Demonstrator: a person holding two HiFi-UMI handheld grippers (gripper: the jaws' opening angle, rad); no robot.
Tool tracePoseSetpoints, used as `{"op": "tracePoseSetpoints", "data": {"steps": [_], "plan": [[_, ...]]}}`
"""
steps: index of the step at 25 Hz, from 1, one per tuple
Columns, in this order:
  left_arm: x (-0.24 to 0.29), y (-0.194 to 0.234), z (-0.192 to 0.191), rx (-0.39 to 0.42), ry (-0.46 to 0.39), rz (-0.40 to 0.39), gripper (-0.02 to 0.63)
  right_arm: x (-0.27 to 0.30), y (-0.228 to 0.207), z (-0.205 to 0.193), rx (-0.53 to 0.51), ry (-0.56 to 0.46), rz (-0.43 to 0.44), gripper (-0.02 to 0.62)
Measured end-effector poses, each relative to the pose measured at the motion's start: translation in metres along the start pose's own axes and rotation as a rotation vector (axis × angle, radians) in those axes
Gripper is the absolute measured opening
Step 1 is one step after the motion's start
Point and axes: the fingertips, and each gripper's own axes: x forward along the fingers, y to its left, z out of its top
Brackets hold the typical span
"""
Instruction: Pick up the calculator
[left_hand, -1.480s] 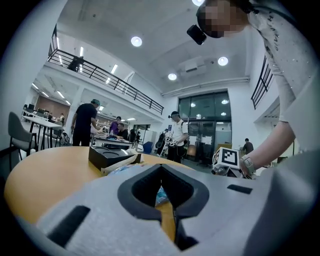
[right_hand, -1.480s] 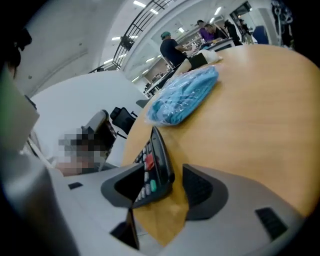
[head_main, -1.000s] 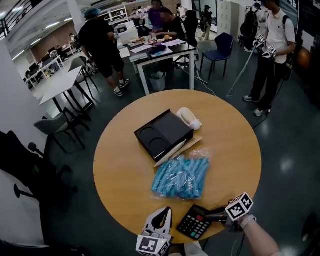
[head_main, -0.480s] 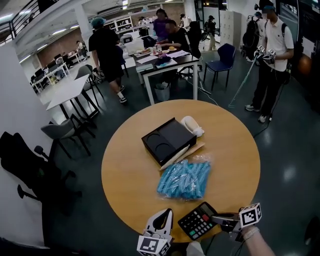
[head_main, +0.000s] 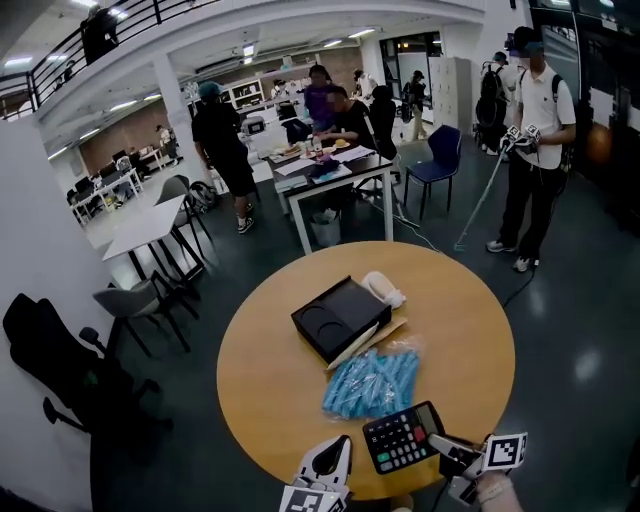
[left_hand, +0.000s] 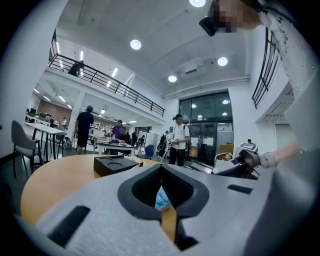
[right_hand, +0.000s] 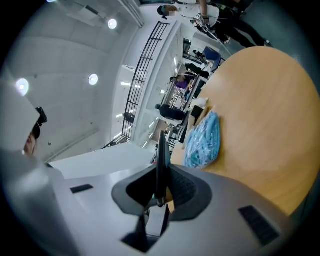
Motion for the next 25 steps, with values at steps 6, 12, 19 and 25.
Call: {"op": "tracePoseSetpoints", "data": {"steps": [6,12,19,25], "plan": [[-0.003,-0.009,0.015,-0.004,-0.022,-0.033,0.008,-0.004,0.028,0.016,-0.036,-0.120,-0.045,0.058],[-0.004,-0.019,0.023,-0.011,-0.043,-0.065,0.008,-0.002,0.049,0.009,-0.010,-0.175,-0.023,0.058],[-0.011,-0.021,0.023,-0.018,-0.045,-0.068,0.008,-0.001,0.053,0.002,-0.006,-0.180,-0.027,0.058],[-0.016,-0.018,0.023,-0.018,-0.047,-0.056,0.008,0.002,0.052,-0.001,-0.006,-0.175,-0.035,0.058]]}}
